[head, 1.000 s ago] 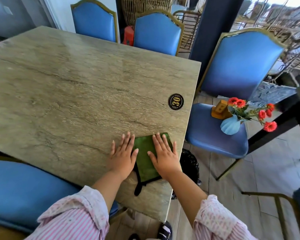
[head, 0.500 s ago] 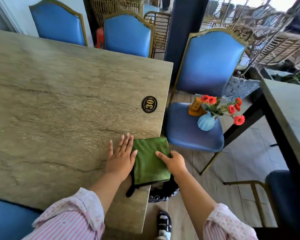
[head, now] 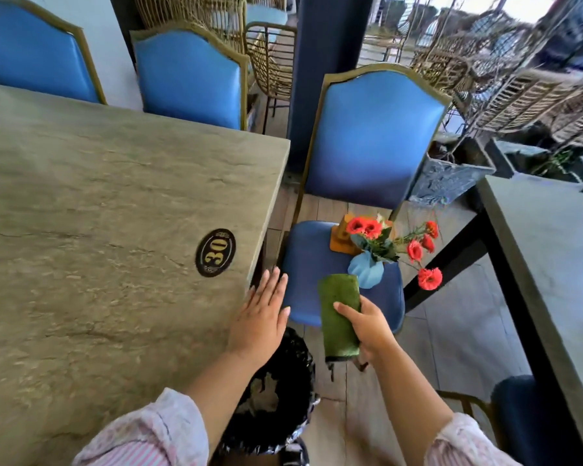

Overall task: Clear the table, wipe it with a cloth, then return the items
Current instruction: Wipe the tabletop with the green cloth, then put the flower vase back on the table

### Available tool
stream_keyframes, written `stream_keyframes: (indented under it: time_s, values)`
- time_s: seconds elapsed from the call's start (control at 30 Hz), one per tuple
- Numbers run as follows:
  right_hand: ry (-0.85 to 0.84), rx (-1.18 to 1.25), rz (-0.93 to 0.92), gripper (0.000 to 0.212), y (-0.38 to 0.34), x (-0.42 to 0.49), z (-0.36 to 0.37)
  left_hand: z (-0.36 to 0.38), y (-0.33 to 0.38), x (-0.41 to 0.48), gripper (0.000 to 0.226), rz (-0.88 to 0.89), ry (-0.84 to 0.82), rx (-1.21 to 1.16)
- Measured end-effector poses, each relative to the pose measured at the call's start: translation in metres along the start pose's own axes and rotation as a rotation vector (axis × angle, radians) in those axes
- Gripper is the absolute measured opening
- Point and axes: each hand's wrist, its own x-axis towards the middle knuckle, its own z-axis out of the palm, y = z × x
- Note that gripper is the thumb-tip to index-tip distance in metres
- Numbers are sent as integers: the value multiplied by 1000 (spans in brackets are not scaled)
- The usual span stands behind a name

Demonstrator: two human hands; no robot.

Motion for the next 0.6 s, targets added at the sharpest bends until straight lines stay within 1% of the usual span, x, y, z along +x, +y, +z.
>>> stream_keyframes:
  time_s: [0.1,0.23,0.33,0.4,0.43,0.47,0.5,0.57,0.6]
  values:
    - [20,-5,27,20,3,50,-6,27,10,28,55,-77,-74,-62]
    - [-20,49,84,24,16,123,10,77,2,57,56,-186,-168,-115]
    - [-63,186,113,20,23,176,26,111,-9,81,77,-272,-172,-107]
    - [-46,198,116,18,29,206,29,131,-15,94,88,-293,-178,-141]
    - [-20,144,103,17,36,222,27,142,-18,100,90,-305,-190,-140]
    - [18,17,76,18,46,238,21,151,-21,106,88,-319,-215,-106]
    - [46,-154,51,23,57,251,15,158,-23,111,88,-323,-217,-73]
    - [82,-478,18,46,73,264,3,173,-26,119,97,-314,-291,-44]
    - [85,-574,10,55,81,264,0,180,-26,121,96,-307,-345,-57]
